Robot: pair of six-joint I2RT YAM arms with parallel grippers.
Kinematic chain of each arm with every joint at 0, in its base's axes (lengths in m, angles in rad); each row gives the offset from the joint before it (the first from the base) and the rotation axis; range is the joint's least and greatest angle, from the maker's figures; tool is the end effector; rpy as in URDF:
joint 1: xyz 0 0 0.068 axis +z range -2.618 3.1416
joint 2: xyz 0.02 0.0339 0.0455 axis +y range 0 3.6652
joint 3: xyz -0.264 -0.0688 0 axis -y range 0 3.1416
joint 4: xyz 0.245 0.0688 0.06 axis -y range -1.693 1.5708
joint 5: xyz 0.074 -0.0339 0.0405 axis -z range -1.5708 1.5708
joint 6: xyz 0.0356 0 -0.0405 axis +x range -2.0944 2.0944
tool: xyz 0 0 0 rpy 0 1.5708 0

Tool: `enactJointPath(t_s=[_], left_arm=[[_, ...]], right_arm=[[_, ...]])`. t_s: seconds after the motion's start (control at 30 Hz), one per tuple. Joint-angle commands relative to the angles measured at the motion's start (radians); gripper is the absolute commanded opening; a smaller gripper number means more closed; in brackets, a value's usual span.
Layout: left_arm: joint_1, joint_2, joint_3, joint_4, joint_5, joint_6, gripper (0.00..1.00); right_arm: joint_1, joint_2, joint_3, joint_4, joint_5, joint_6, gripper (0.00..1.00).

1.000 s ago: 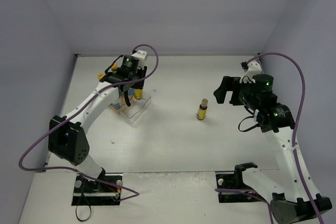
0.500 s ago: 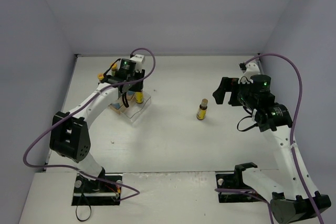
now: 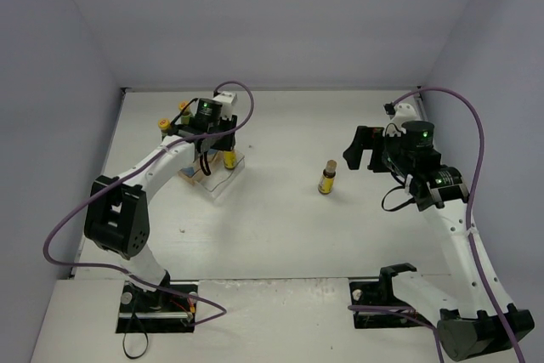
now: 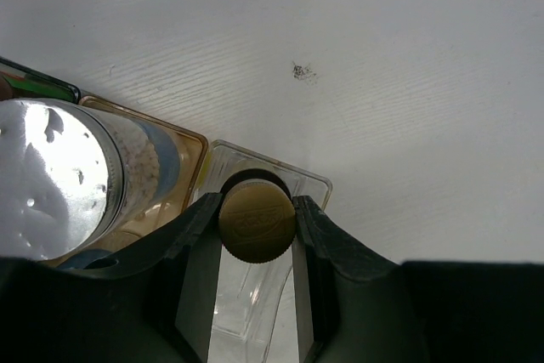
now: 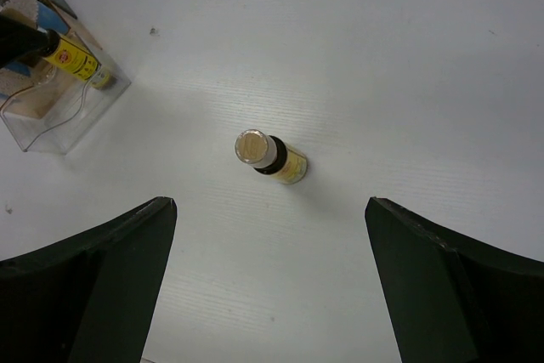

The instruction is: Organize the condiment bottles

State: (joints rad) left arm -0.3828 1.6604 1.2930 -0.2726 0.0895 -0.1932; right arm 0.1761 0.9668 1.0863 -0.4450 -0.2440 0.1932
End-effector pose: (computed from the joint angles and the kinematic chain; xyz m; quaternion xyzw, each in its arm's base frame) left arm 0.3528 -0.1455 0.2791 0.1045 0.8868 -0.1657 0.4185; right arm 0.2043 0.0451 0.3849 -0.0641 0.8069 0.2035 0.5509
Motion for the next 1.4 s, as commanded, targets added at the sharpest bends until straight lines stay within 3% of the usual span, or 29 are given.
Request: enactJointPath(t_s=[0.0,0.07,0.2,0.33,0.43,0.7,0.9,1.13,1.37], left_arm=[[0.01,-0.033,0.017,0.104,0.015,-0.012,0.26],[0.01,-0.036,0.012,0.105,0.013,-0.012,0.33],[0.012,-0.044,0.012,0.102,0.006,-0.011,0.58],[0.01,-0.059,0.019,0.09,-0.008,-0.006,0.73],[0.012,-0.074,0.032,0.073,-0.02,-0.003,0.78],[0.01,-0.165,0.121,-0.022,-0.019,0.0,0.78],[-0.022,-0.247,0.166,-0.06,0.059,-0.015,0.78],[-0.244,-0.237,0.149,0.005,0.11,-0.006,0.78],[-0.419,-0.075,0.17,0.13,0.151,-0.006,0.78]], right_arm=[[-0.006,0.018,-0.003,0.077,-0.014,0.002,1.0],[-0.006,0.024,-0.005,0.074,-0.008,-0.001,1.0],[-0.006,0.038,-0.012,0.072,0.002,-0.005,1.0],[-0.003,0.047,-0.014,0.078,-0.001,-0.001,1.0],[0.003,0.058,-0.016,0.083,-0.001,0.0,1.0],[0.008,0.069,-0.009,0.097,-0.003,0.009,1.0],[0.008,0.05,0.02,0.095,-0.018,0.017,1.0],[0.006,0.033,0.06,0.086,-0.038,0.038,1.0],[-0.006,0.004,0.087,0.025,0.087,0.063,0.99]])
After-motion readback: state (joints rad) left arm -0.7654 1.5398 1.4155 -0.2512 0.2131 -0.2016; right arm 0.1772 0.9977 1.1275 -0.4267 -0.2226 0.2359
